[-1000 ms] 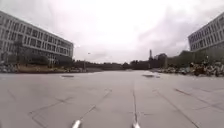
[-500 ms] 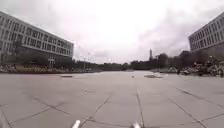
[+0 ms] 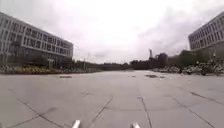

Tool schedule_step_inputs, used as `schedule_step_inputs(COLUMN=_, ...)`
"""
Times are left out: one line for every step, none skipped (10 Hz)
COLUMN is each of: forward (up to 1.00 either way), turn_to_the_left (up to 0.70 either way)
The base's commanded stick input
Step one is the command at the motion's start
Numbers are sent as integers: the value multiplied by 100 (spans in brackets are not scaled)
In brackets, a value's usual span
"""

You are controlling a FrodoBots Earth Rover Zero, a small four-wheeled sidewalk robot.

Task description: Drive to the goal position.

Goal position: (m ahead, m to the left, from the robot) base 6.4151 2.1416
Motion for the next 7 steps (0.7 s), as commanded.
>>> schedule_step_inputs(forward=70, turn_to_the_left=0)
schedule_step_inputs(forward=70, turn_to_the_left=0)
schedule_step_inputs(forward=70, turn_to_the_left=0)
schedule_step_inputs(forward=70, turn_to_the_left=0)
schedule_step_inputs(forward=70, turn_to_the_left=0)
schedule_step_inputs(forward=70, turn_to_the_left=0)
schedule_step_inputs(forward=70, turn_to_the_left=0)
